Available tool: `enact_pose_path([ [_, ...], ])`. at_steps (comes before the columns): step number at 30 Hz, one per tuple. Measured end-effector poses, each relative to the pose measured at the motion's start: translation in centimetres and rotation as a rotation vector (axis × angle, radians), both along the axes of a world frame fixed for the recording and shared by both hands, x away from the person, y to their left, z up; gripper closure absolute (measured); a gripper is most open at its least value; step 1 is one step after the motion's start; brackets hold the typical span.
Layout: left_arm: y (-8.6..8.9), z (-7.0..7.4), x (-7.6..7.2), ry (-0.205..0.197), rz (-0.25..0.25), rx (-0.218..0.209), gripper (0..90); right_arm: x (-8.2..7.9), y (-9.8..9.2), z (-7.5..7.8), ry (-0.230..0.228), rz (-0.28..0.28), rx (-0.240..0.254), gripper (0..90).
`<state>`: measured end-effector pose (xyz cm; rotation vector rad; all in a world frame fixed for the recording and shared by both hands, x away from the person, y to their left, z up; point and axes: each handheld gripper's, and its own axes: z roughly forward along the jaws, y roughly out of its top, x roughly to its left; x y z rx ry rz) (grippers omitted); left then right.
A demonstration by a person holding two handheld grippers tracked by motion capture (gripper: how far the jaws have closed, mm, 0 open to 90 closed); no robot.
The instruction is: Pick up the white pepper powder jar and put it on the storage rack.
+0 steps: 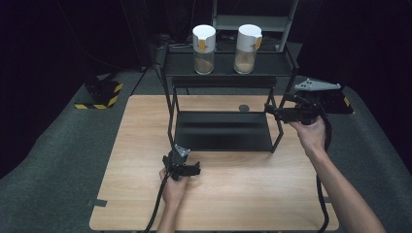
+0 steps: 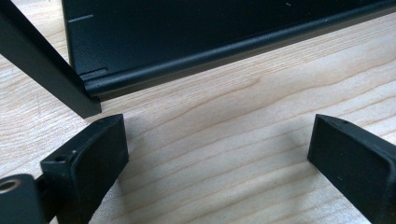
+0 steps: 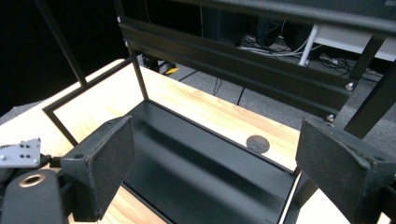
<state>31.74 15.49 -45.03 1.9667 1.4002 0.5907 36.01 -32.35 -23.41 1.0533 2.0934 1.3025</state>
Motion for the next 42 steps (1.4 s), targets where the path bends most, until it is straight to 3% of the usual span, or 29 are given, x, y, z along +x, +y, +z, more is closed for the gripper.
enact_pose_path([
  [28, 0.0, 0.0, 0.0, 0.001, 0.0, 0.001, 4.9, -0.4, 0.1, -5.6, 0.04, 0.008, -0.015, 11.6],
  [42, 0.0, 0.0, 0.0, 0.001, -0.001, 0.001, 5.0, -0.2, 0.4, -7.2, 0.066, 0.01, -0.021, 11.8],
])
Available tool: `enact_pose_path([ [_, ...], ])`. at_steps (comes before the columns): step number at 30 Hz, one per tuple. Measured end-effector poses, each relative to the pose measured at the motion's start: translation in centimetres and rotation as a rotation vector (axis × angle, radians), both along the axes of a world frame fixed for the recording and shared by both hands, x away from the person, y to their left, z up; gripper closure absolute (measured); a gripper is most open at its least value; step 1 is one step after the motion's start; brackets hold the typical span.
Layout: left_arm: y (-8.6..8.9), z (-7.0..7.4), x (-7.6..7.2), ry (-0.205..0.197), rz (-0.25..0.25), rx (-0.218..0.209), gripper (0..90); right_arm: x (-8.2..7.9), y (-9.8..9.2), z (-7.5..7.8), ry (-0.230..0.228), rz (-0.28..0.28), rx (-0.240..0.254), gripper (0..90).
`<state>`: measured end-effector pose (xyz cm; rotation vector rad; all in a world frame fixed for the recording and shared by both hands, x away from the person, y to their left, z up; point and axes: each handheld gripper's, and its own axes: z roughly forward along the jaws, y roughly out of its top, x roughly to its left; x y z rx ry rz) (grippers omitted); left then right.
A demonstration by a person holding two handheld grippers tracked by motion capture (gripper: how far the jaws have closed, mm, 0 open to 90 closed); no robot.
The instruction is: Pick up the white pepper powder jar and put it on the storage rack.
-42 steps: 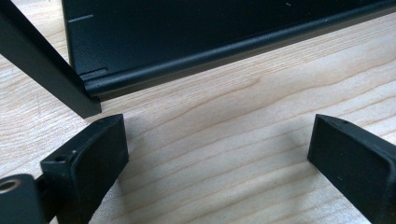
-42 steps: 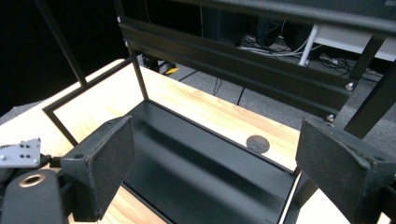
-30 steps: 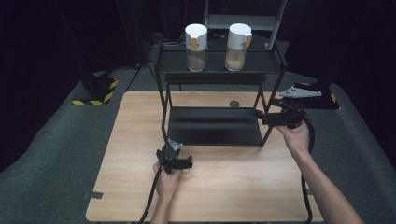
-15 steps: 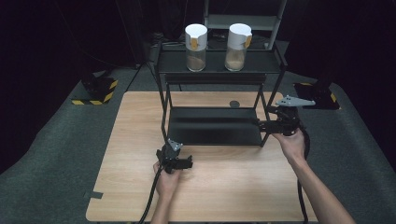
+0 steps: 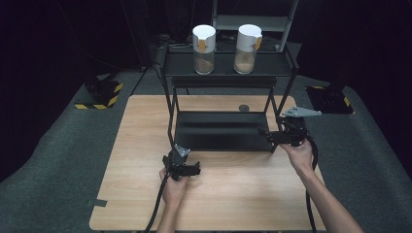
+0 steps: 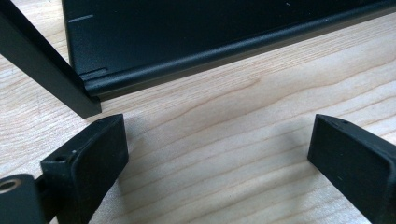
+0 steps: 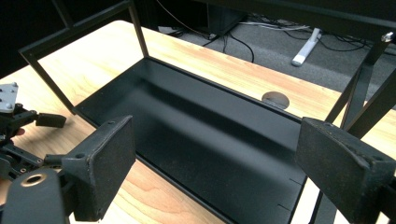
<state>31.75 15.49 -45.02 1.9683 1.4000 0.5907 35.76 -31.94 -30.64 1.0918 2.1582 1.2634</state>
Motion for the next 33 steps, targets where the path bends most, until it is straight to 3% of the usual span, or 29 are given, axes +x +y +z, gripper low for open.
enact_pose_path([
  [33, 0.0, 0.0, 0.0, 0.0, 0.0, -0.001, 4.9, -0.3, 0.8, -3.3, 0.029, -0.012, -0.023, 12.0],
])
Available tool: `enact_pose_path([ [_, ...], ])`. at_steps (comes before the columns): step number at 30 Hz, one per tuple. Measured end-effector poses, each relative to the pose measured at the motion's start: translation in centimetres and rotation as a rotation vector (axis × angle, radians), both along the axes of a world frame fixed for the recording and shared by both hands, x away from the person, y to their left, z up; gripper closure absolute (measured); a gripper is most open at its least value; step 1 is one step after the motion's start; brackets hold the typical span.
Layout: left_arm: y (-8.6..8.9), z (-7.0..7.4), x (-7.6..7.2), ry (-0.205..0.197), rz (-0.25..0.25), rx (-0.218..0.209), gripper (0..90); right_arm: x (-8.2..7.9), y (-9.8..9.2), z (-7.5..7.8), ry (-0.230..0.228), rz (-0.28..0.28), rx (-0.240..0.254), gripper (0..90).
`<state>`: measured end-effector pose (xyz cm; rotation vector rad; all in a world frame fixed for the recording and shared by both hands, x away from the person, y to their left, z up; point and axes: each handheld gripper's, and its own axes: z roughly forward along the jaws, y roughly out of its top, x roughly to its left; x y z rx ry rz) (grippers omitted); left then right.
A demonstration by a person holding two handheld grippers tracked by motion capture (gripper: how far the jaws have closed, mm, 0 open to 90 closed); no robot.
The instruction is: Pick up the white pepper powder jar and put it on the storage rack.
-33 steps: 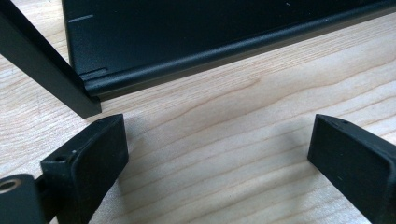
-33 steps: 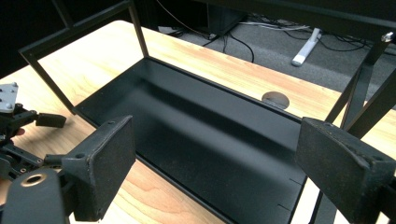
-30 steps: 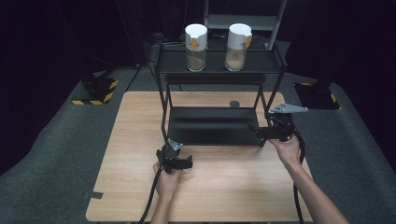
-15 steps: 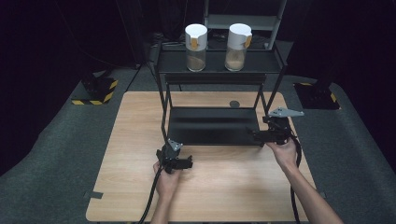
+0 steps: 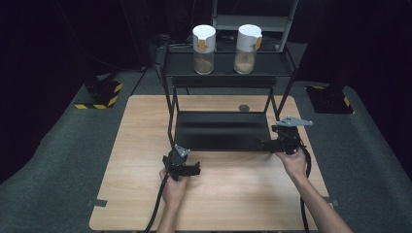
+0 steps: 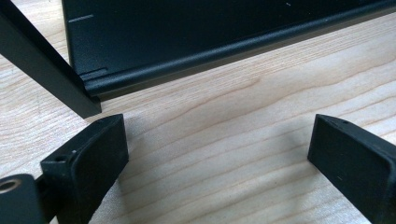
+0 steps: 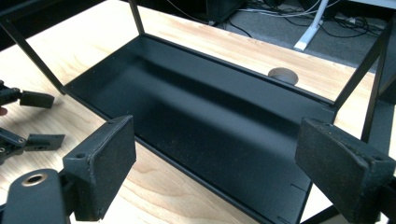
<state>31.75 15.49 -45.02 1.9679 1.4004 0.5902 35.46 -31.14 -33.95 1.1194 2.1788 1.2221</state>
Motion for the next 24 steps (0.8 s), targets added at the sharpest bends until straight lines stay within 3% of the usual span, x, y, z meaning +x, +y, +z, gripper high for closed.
enact_pose_path([
  [24, 0.0, 0.0, 0.0, 0.0, 0.0, 0.0, 4.9, -0.6, 1.3, -2.7, 0.007, 0.011, -0.054, 12.1],
])
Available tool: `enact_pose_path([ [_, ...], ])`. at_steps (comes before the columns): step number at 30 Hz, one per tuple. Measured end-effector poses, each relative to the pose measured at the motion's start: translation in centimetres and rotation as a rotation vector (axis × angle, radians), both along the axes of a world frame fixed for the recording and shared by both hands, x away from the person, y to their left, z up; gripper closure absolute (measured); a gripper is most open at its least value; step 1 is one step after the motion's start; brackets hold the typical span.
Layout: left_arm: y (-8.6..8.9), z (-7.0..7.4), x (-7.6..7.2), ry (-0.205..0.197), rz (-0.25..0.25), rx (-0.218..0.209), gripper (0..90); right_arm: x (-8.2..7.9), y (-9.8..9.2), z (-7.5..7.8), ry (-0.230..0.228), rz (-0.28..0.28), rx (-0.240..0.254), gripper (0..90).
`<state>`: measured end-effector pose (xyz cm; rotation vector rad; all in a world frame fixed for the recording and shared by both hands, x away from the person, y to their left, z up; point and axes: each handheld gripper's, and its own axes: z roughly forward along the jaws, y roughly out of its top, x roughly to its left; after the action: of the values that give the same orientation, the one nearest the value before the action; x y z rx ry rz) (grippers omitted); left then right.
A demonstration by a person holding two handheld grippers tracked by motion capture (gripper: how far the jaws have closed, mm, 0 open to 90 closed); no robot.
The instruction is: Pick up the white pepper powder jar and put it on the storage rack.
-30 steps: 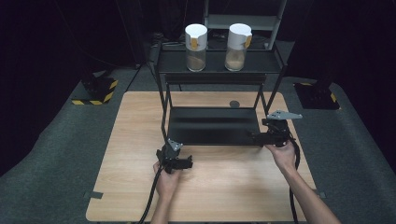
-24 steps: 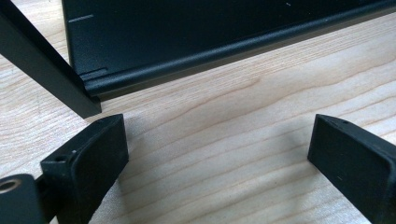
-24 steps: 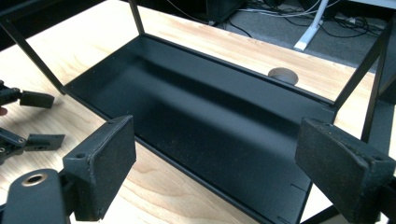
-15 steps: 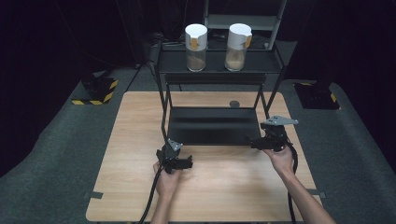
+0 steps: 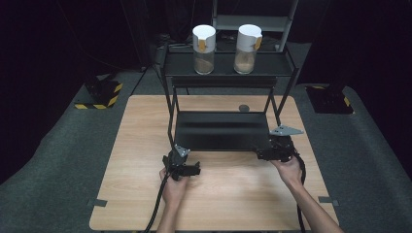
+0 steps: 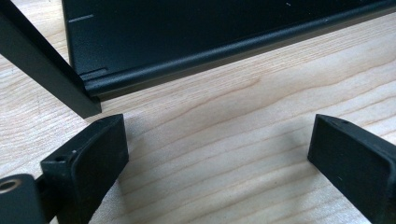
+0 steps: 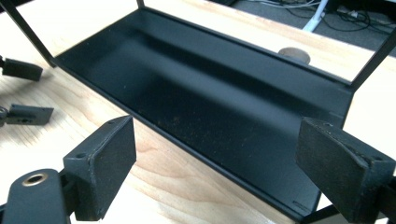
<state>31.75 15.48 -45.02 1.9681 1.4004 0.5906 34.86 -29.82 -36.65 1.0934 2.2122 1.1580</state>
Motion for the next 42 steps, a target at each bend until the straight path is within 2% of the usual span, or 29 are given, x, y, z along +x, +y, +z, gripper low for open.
enact_pose_path([
  [27, 0.0, 0.0, 0.0, -0.001, 0.002, -0.002, 4.9, 0.1, 1.6, -3.3, 0.066, -0.008, -0.069, 12.5],
  [38, 0.0, 0.0, 0.0, 0.001, 0.0, 0.0, 4.9, 0.0, 2.2, -5.0, 0.096, -0.034, -0.089, 12.5],
  [42, 0.0, 0.0, 0.0, 0.0, 0.0, -0.001, 5.0, 0.0, 2.5, -5.6, 0.104, -0.04, -0.112, 12.6],
])
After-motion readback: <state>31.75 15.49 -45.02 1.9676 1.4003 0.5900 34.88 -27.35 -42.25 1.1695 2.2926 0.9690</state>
